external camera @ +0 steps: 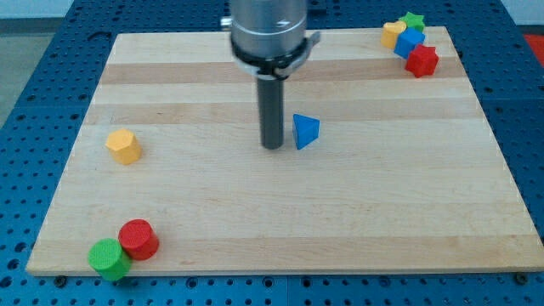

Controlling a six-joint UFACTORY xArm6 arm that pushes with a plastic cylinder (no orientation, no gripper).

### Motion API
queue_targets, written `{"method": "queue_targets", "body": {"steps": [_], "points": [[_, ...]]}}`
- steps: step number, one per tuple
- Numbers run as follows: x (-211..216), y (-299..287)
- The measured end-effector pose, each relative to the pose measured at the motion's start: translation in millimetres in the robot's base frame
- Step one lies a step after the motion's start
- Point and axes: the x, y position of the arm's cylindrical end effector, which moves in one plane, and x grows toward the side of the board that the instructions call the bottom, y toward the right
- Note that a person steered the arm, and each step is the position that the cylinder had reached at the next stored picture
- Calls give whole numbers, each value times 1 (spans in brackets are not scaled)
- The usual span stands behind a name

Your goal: Move your arm towards the green circle and the red circle

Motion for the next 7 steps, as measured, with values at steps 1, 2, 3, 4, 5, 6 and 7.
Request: {"method": "queue_targets", "body": {"steps": [1,2,3,4,5,6,7], "points": [[21,-38],[24,-17],[26,32],[71,46],[163,49],[163,49],[166,48]]}}
